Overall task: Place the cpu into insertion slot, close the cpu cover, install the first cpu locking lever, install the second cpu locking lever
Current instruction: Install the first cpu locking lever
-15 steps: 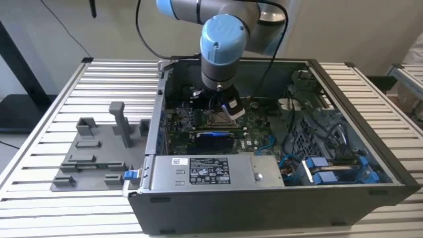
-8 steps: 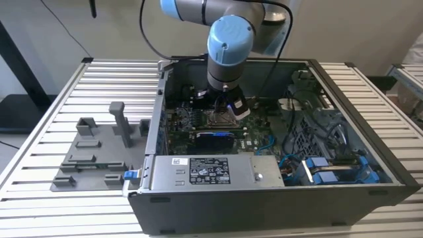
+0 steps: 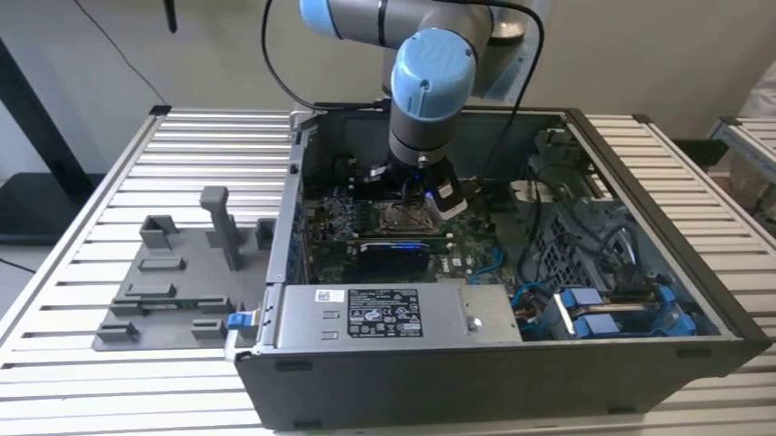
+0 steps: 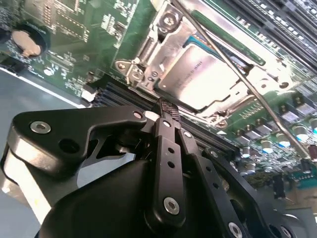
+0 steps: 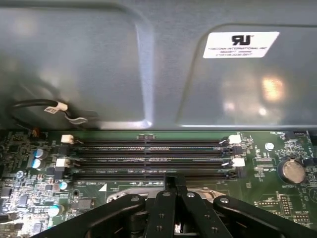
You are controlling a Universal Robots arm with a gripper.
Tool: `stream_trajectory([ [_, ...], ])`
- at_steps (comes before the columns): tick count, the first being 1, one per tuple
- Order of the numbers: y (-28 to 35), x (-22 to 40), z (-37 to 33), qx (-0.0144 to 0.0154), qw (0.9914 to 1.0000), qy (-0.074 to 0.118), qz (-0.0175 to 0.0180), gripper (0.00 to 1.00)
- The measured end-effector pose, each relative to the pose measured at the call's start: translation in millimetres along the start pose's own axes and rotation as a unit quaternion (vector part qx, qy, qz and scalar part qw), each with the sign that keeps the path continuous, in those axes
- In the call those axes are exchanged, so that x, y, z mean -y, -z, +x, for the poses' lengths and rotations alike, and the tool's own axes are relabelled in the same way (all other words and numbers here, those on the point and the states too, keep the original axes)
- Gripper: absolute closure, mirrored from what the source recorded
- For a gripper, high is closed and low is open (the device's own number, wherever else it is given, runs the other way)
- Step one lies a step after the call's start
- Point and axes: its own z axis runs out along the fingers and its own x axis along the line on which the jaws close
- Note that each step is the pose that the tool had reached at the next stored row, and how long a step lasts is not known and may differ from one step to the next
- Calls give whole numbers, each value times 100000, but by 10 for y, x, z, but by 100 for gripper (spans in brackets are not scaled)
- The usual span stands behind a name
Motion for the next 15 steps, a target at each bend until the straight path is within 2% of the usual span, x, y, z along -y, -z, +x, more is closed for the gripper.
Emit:
stream_trajectory([
  [3, 0, 0, -11, -14, 100000, 1, 4, 89],
  [10, -8, -6, -104, -26, 100000, -11, 17, 89],
  [15, -29, -21, -120, -40, 100000, -24, 96, 89],
])
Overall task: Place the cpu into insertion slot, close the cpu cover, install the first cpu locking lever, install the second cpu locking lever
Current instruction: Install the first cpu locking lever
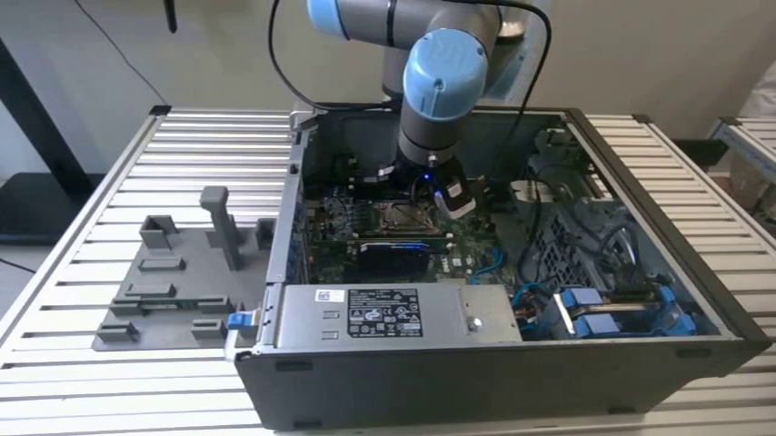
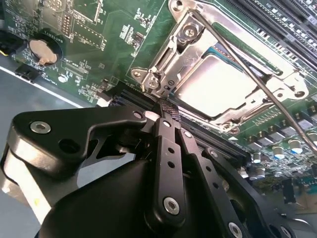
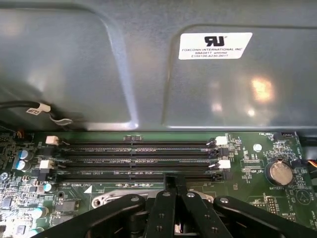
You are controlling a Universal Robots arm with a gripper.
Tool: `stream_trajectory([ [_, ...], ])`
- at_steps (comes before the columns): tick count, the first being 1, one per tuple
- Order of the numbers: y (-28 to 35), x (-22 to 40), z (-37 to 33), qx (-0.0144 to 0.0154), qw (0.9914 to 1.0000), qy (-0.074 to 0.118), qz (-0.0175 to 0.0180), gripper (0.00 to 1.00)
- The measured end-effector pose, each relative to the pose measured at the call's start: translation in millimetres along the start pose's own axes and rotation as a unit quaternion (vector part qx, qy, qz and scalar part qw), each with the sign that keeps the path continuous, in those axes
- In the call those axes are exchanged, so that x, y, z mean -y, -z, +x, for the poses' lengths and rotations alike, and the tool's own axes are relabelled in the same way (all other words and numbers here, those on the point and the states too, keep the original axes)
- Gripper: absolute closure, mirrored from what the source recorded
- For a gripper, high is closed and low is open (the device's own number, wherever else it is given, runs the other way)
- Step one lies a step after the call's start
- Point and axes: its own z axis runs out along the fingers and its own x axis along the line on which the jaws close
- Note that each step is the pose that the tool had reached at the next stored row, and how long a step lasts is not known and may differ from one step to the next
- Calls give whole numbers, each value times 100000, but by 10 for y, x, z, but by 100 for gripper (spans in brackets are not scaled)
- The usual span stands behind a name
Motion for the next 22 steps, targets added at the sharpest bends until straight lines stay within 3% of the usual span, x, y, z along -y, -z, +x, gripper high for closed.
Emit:
stream_trajectory([
  [5, 4, -10, 2, -109, 100000, -32, 267, 89],
  [6, 15, -31, -5, -38, 100000, -14, 25, 89],
  [9, 97, -68, 17, -13, 100000, -3, -182, 89],
  [12, 128, -77, 133, -9, 99999, -12, -384, 89],
  [20, 172, -49, 495, -21, 99999, -11, -369, 89],
  [22, 183, -31, 553, -16, 99999, -16, -369, 89],
])
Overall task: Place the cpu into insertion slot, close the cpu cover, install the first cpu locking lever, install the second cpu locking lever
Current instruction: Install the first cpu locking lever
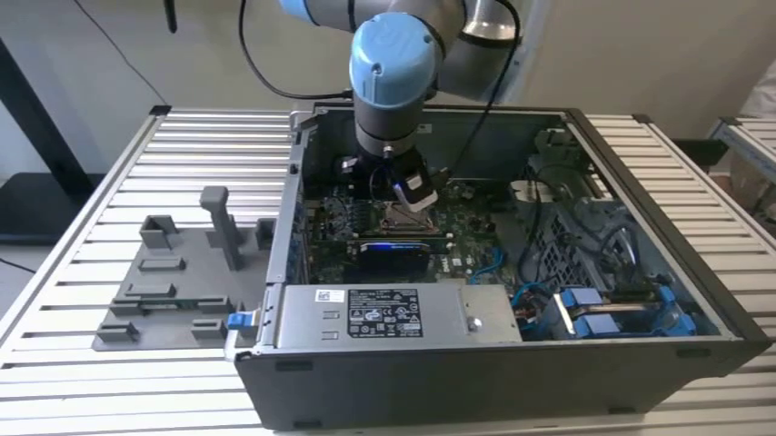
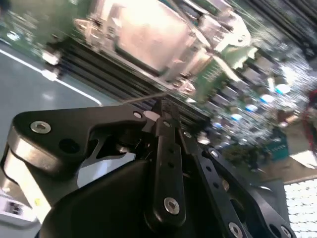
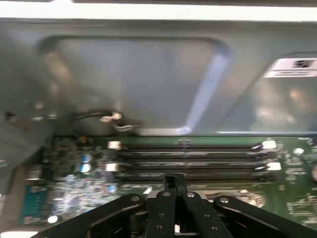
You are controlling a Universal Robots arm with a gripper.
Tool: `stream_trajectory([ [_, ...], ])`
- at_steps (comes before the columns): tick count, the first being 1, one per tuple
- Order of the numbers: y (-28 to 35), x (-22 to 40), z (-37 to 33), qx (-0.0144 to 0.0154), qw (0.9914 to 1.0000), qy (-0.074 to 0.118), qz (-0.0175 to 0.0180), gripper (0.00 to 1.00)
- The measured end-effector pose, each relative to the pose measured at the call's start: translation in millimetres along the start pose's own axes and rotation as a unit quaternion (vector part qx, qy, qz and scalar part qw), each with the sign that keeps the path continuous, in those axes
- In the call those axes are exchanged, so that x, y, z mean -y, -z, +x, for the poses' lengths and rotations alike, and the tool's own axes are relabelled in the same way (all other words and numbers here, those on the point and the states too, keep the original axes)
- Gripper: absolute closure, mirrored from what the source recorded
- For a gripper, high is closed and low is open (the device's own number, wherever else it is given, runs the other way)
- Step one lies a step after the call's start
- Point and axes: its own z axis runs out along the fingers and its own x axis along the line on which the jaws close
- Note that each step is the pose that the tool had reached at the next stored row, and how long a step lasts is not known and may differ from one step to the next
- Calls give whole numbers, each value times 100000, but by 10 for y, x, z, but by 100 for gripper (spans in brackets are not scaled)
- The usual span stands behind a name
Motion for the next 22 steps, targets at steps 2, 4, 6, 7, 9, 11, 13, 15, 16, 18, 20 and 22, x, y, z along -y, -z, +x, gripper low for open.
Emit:
stream_trajectory([
  [2, 10, 19, 5, -13, 100000, 7, 7, 89],
  [4, 10, 24, 5, 5, 100000, -1, 49, 89],
  [6, 3, 28, 5, -6, 100000, 5, 203, 89],
  [7, 2, 28, 5, -7, 100000, 7, 217, 89],
  [9, -6, 26, 5, 21, 100000, -5, 208, 89],
  [11, -9, 25, 6, 56, 100000, 5, 204, 89],
  [13, -13, 27, 5, 24, 100000, -18, 195, 89],
  [15, -17, 28, -3, -79, 100000, -73, 186, 89],
  [16, -20, 29, -8, -88, 100000, -77, 131, 89],
  [18, -30, 33, -19, -88, 100000, -80, -19, 89],
  [20, -40, 38, -19, -371, 99999, -222, -5, 89],
  [22, -42, 40, -19, -1254, 99990, -678, 54, 89],
])
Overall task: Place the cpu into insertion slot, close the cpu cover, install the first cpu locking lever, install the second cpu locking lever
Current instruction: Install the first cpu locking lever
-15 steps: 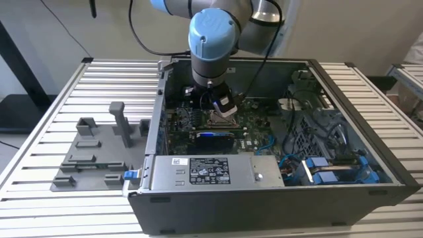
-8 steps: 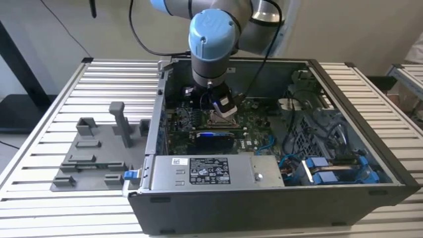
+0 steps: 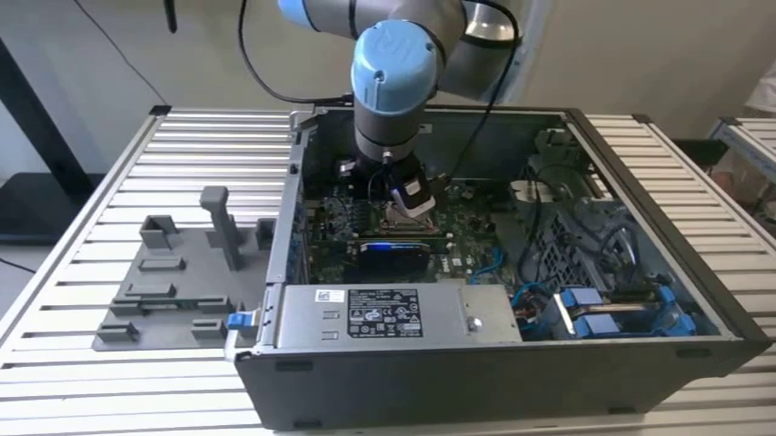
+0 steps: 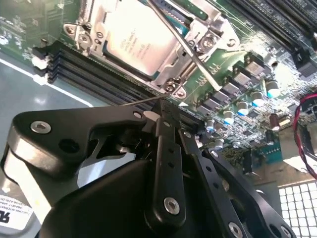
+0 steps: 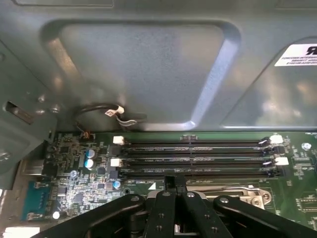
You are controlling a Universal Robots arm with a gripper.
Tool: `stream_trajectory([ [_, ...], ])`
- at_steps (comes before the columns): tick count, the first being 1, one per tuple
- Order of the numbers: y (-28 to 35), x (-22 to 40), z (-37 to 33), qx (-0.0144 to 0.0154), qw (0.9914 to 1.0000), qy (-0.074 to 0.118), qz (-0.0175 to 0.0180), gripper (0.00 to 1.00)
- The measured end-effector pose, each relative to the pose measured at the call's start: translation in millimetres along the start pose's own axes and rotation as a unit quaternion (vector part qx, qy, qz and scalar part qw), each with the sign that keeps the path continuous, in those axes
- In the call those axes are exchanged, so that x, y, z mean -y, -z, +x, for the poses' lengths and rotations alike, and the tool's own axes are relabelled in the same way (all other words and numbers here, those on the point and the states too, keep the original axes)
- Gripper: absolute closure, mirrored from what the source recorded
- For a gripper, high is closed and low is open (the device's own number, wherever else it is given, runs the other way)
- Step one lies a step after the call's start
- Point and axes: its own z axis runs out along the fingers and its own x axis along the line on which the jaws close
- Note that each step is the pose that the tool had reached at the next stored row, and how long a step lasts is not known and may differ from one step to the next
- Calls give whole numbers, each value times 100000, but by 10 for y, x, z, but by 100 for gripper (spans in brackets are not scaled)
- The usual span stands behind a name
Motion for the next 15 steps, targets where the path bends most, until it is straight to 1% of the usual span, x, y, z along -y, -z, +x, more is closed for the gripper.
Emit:
stream_trajectory([
  [1, -3, 1, -2, -373, 99999, -188, 11, 89],
  [2, -5, 2, -5, -598, 99998, -302, 14, 89],
  [6, -4, 6, -15, -767, 99996, -384, 22, 89],
  [15, -15, 9, -78, -772, 99996, -390, 31, 89],
])
